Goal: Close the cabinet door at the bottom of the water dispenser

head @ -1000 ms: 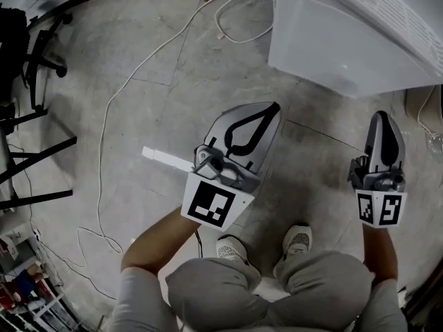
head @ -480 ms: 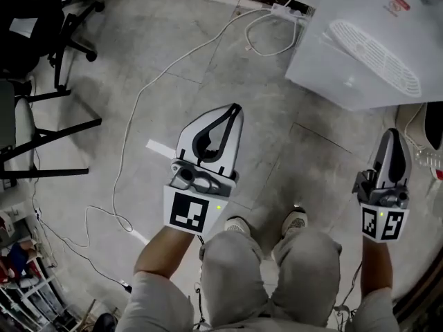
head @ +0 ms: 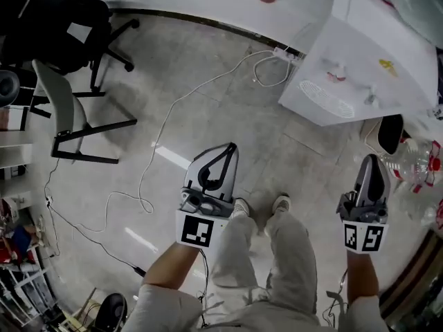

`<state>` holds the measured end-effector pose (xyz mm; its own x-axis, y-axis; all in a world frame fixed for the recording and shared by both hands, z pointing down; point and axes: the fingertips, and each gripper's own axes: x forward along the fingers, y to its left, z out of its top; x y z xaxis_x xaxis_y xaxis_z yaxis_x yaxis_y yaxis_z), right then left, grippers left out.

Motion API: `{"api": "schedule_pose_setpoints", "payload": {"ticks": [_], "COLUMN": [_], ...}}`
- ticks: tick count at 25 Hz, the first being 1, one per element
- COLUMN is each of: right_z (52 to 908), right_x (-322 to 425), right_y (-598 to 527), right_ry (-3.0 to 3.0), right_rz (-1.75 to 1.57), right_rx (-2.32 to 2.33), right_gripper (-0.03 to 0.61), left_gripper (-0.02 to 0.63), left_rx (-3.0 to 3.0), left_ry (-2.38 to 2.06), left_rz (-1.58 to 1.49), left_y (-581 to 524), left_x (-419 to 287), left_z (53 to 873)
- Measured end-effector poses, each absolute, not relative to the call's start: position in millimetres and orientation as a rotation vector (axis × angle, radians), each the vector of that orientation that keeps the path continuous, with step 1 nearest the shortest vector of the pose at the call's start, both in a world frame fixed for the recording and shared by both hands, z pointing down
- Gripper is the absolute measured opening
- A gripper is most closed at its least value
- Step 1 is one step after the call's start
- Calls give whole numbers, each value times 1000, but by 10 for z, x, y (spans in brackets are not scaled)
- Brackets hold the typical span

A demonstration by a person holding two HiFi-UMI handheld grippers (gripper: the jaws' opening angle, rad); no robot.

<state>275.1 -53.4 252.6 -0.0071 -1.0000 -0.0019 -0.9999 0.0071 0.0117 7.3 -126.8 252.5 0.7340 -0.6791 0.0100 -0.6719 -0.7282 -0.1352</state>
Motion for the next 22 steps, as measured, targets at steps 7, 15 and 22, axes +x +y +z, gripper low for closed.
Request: {"api": "schedule_pose_setpoints", "payload": {"ticks": [7,15,22], "right_z": [685,-790,-1236], "right_x": [2412,2639,2572], "right_y": [-97,632,994], "right_ry": [-2256,-2181,-2244], "right_rz": [62,43,10], "right_rx": [2138,2188,2148], "right_gripper": [23,23,23], "left_gripper": [8,8,8], "left_rx": [-2825,-2856,-2733], "left_ry": [1206,1338,1400], "left_rz": [-154,9,79], "left_y": [-773,-384,-228], "left_x": [-164,-379,-869], "left_z": [807,-693,-1260]}}
